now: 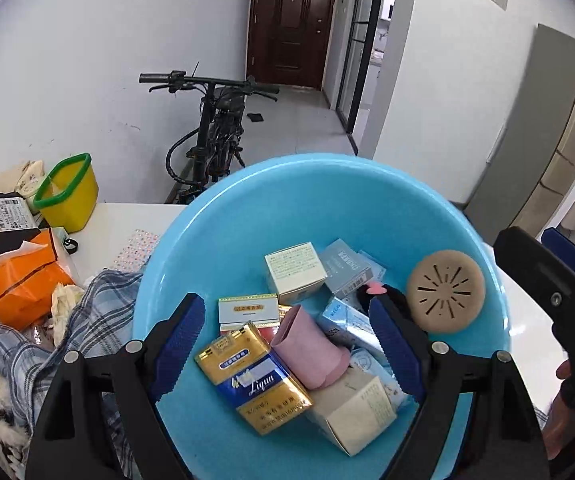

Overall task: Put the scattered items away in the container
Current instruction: 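Lower the beige disc into the basin and open the right gripper, then raise both grippers out of the basin back over the shirt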

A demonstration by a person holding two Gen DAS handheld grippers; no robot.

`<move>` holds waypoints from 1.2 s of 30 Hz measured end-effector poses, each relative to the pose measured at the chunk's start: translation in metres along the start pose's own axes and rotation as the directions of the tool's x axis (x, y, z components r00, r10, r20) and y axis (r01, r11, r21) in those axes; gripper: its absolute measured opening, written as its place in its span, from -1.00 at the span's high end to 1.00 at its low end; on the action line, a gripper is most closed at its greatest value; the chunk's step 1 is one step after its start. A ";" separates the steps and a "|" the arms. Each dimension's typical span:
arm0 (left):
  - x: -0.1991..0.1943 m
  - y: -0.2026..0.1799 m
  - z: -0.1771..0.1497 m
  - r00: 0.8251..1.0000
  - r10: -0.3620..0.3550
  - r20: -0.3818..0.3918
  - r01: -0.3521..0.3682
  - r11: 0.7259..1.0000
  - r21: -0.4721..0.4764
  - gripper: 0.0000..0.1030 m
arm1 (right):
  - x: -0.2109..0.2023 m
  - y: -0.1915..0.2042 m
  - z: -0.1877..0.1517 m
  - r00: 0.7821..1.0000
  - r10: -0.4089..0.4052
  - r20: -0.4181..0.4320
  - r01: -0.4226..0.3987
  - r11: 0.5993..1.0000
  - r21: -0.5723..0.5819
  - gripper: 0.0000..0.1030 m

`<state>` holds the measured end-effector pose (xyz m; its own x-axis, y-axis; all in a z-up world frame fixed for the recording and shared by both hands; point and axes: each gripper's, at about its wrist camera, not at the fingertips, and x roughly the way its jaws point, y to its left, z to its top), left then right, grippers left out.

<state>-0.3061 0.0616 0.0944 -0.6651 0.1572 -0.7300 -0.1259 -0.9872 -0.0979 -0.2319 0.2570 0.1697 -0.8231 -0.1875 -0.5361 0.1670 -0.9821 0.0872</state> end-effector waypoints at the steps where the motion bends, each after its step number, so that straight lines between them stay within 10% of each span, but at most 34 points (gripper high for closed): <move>1: -0.005 -0.001 -0.001 1.000 0.002 0.009 -0.002 1.000 0.005 -0.67 | -0.005 0.003 0.000 1.000 -0.006 0.009 0.006 1.000 -0.017 -0.99; 17: -0.106 0.000 -0.041 0.988 -0.005 0.151 -0.006 0.997 0.074 -0.68 | -0.099 0.024 -0.030 0.995 -0.027 0.094 0.038 0.993 -0.113 -0.99; 36: -0.225 -0.003 -0.125 0.911 -0.107 0.399 0.069 0.992 0.108 -1.00 | -0.213 0.034 -0.084 0.971 0.014 0.237 0.009 0.995 -0.098 -0.99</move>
<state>-0.0640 0.0258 0.1740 -0.8861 0.2591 -0.3844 -0.2501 -0.9654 -0.0742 -0.0049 0.2648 0.2163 -0.9258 -0.2004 -0.3205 0.2119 -0.9773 -0.0009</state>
